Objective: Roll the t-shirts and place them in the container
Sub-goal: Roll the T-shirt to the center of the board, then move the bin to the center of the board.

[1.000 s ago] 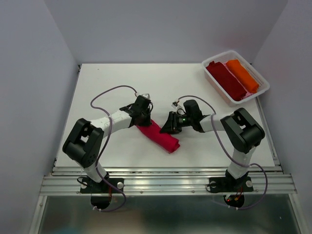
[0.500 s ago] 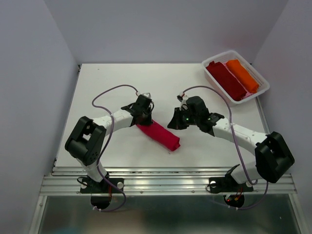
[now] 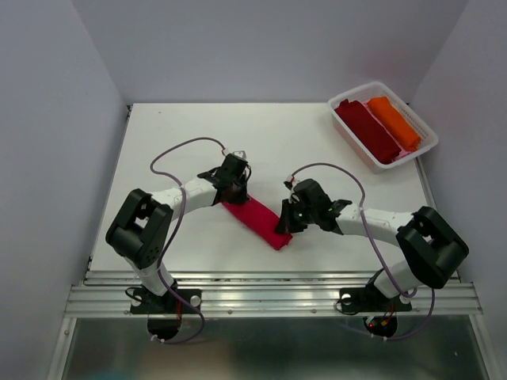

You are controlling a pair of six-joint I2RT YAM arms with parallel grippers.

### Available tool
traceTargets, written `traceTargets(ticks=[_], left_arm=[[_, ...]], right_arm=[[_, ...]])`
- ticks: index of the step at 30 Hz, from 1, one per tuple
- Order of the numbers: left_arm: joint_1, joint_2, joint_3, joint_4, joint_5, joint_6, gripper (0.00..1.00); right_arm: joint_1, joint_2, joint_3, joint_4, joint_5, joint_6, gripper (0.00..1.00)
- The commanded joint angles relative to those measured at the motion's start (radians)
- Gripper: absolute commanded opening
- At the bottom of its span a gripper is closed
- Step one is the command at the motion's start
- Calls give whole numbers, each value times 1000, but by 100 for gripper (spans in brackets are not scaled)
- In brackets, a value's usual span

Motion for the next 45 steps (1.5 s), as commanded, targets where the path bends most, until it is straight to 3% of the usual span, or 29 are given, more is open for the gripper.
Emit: traceTargets(ticks=[1, 22, 37, 45], left_arm=[[-3, -2, 41, -48, -42, 27, 0], [-3, -176, 143, -134, -124, 38, 0], [0, -251, 49, -178, -76, 24, 0], [-3, -274, -19, -152, 0, 15, 0]], right_arm=[[1, 39, -62, 18, 57, 8, 1], [57, -103, 97, -109, 129, -9, 1], [106, 42, 262, -25, 77, 0, 1], [106, 196, 208, 38, 108, 5, 1]])
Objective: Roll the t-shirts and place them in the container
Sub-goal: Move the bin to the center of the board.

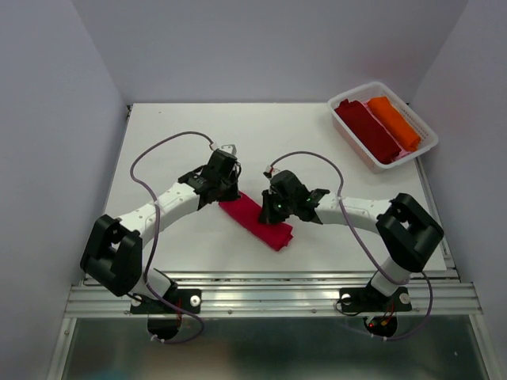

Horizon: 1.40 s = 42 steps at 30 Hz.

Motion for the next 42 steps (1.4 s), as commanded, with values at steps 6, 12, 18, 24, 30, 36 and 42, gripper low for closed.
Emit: traceTargets(ticks=[6, 12, 18, 24, 30, 36, 42], left_arm=[[-31, 9, -79, 104, 122, -19, 0], [-31, 81, -85, 162, 113, -36, 0], [-31, 112, -68, 165, 99, -20, 0], [-31, 150, -52, 164, 98, -11, 0], [-29, 155, -11, 108, 32, 16, 0], [21, 113, 7, 59, -10, 32, 0], [70, 102, 3, 45, -23, 18, 0]], right_arm=[[11, 51, -58, 75, 32, -5, 1], [11, -26, -50, 32, 69, -14, 1], [11, -170, -67, -46, 104, -31, 1], [11, -195, -192, -76, 129, 33, 1], [20, -132, -301, -5, 120, 101, 1], [20, -124, -299, -3, 144, 93, 1], [20, -109, -288, -7, 141, 83, 1]])
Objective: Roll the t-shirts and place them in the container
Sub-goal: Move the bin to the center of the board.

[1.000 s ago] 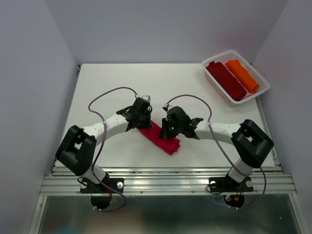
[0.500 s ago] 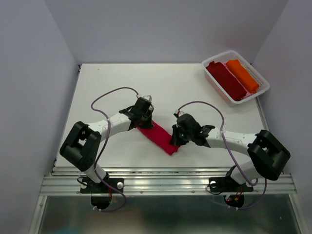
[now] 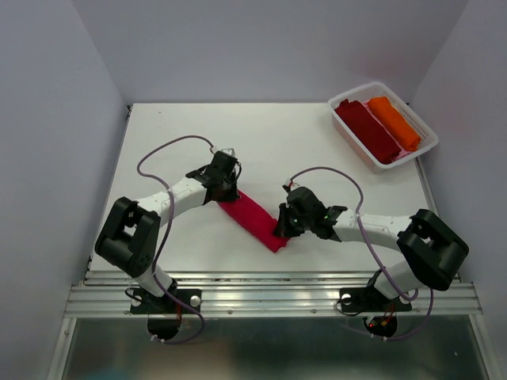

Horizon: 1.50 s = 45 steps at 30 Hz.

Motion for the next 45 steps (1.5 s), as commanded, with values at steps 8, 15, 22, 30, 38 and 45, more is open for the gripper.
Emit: traceTargets(ticks=[8, 15, 22, 30, 38, 45], left_arm=[[46, 16, 5, -11, -82, -35, 0], [44, 116, -14, 54, -56, -60, 0], [46, 99, 104, -69, -111, -32, 0], [44, -45, 289, -228, -212, 16, 0], [52, -73, 321, -261, -260, 36, 6], [78, -105, 293, -247, -255, 40, 6]], right_arm=[[14, 49, -36, -73, 58, -9, 1], [14, 41, -49, -75, 65, 0, 1], [14, -5, -5, -131, 117, -15, 1], [14, -80, 124, -244, 198, -54, 2], [14, -126, 219, -300, 305, -71, 36], [-156, -111, 286, -302, 351, -140, 51]])
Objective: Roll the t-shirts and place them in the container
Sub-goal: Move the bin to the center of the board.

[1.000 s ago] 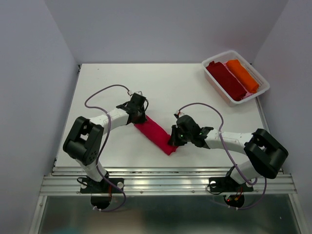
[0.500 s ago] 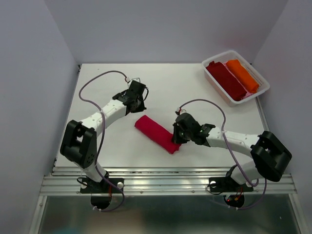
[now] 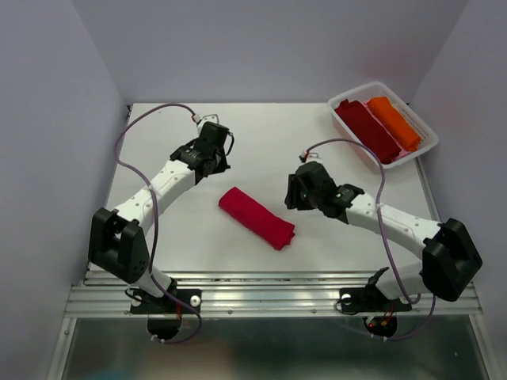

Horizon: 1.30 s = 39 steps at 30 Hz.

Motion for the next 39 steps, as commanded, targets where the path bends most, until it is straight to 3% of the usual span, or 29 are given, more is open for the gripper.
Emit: traceTargets(ticks=[1, 7, 16, 21, 32, 36, 39], left_arm=[[26, -47, -13, -8, -20, 22, 6], [42, -67, -28, 1, 6, 31, 6], [46, -95, -59, 16, 39, 39, 9], [51, -101, -58, 27, 64, 42, 18], [52, -122, -65, 24, 92, 45, 39], [54, -142, -81, 16, 90, 45, 48], [57, -160, -94, 16, 85, 42, 48]], right_arm=[[-124, 8, 96, -12, 96, -76, 54], [-271, 99, 234, -12, 162, -143, 69], [-478, 218, 398, -3, 145, -165, 80], [-562, 315, 510, -6, 176, -171, 82], [-596, 649, 890, -3, 264, -292, 84], [-615, 769, 993, -3, 241, -327, 85], [-615, 841, 1061, -20, 149, -356, 83]])
